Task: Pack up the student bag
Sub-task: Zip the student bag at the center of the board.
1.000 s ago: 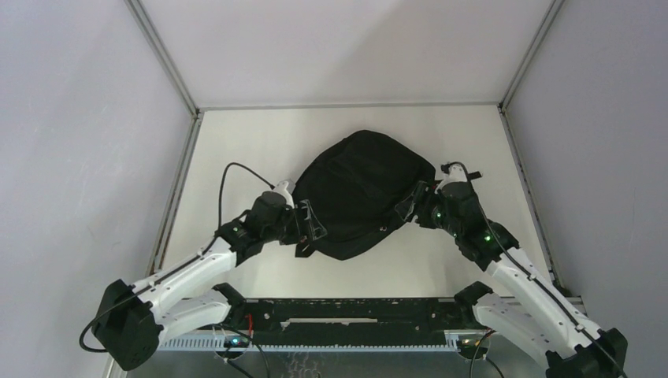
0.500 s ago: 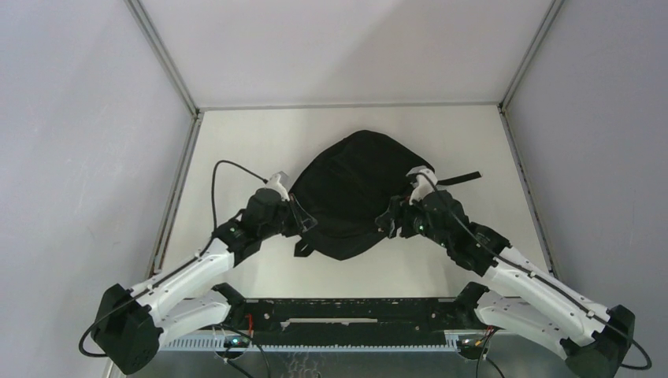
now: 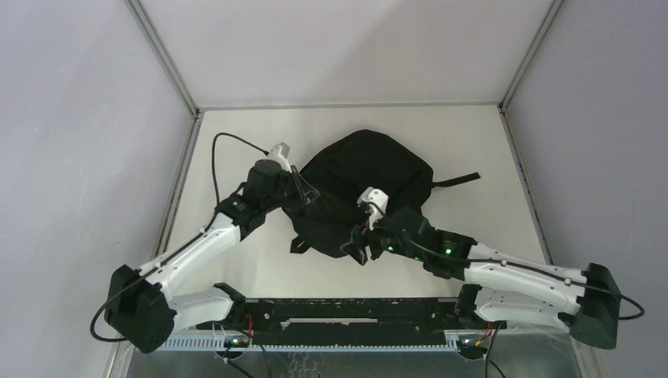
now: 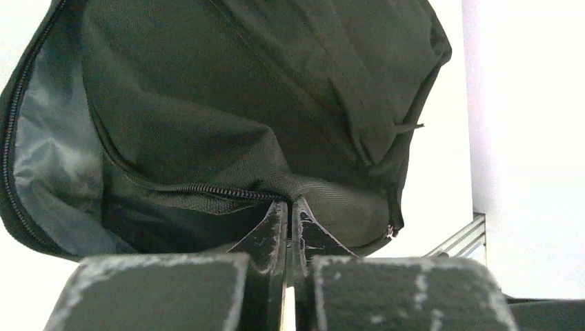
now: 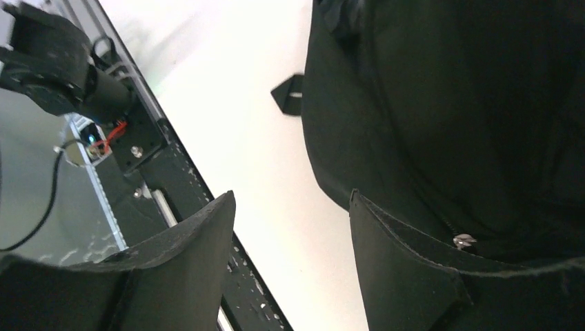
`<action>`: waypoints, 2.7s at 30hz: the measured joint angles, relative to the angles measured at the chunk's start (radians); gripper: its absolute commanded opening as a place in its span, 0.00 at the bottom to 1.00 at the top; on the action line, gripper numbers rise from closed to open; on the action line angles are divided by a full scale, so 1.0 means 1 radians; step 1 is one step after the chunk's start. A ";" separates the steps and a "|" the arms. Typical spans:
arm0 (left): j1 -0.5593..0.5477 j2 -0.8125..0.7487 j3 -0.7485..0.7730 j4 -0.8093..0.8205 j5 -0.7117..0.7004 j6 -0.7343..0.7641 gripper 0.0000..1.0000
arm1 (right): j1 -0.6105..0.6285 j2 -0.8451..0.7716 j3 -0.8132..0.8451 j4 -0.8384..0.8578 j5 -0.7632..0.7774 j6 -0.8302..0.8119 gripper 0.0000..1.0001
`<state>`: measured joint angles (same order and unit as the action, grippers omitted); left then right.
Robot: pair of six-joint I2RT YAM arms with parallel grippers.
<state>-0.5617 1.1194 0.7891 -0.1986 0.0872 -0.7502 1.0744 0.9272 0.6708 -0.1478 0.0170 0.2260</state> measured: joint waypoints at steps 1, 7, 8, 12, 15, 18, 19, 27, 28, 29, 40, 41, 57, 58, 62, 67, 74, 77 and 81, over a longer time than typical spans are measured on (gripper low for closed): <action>0.010 0.019 0.014 0.002 0.006 0.000 0.00 | 0.006 0.031 0.002 0.006 0.000 -0.003 0.70; 0.088 0.188 0.083 0.013 0.092 -0.002 0.00 | -0.014 0.214 0.070 0.013 -0.020 -0.004 0.71; 0.095 0.214 0.087 0.014 0.103 -0.002 0.00 | -0.022 0.240 0.090 0.013 -0.027 -0.002 0.72; 0.107 0.277 0.092 0.017 0.130 -0.001 0.00 | -0.068 0.329 0.173 0.009 -0.047 0.017 0.78; 0.107 0.295 0.097 0.018 0.141 -0.001 0.00 | -0.110 0.376 0.211 0.003 -0.053 0.046 0.79; 0.109 0.301 0.105 0.022 0.158 -0.001 0.00 | -0.135 0.404 0.216 -0.008 -0.051 0.069 0.80; 0.109 0.301 0.105 0.026 0.161 -0.001 0.00 | -0.145 0.414 0.216 -0.013 -0.049 0.073 0.80; 0.111 0.305 0.105 0.032 0.183 0.000 0.00 | -0.183 0.505 0.216 -0.022 -0.062 0.097 0.78; 0.111 0.305 0.105 0.032 0.184 0.000 0.00 | -0.187 0.514 0.216 -0.023 -0.071 0.097 0.77; 0.111 0.305 0.105 0.033 0.187 0.001 0.00 | -0.190 0.520 0.216 -0.024 -0.079 0.097 0.77; 0.112 0.314 0.105 0.034 0.202 0.017 0.00 | -0.161 0.508 0.222 -0.074 -0.321 0.074 0.69; 0.113 0.316 0.105 0.034 0.204 0.017 0.00 | -0.152 0.498 0.222 -0.082 -0.335 0.067 0.68; 0.113 0.290 0.112 -0.047 0.245 0.084 0.29 | -0.097 0.478 0.292 -0.222 -0.434 -0.045 0.71; 0.113 0.277 0.112 -0.063 0.237 0.095 0.30 | -0.097 0.473 0.293 -0.224 -0.397 -0.042 0.71; 0.113 0.211 0.111 -0.127 0.206 0.123 0.26 | -0.113 0.413 0.291 -0.238 -0.266 -0.025 0.74; 0.113 0.051 0.108 -0.190 0.181 0.149 0.34 | -0.192 0.237 0.255 -0.197 -0.117 0.051 0.73; 0.113 -0.195 0.108 -0.323 0.143 0.209 0.68 | -0.430 0.140 0.130 -0.187 0.001 0.236 0.62; 0.113 -0.215 0.108 -0.386 0.135 0.220 0.65 | -0.477 0.156 0.103 -0.225 0.024 0.306 0.60; 0.040 -0.188 0.115 -0.394 0.106 0.221 0.63 | -0.492 0.162 0.101 -0.259 0.056 0.387 0.61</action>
<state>-0.5213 0.9314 0.9039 -0.5926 0.1932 -0.5289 0.5819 1.0889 0.7723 -0.4072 0.0731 0.6128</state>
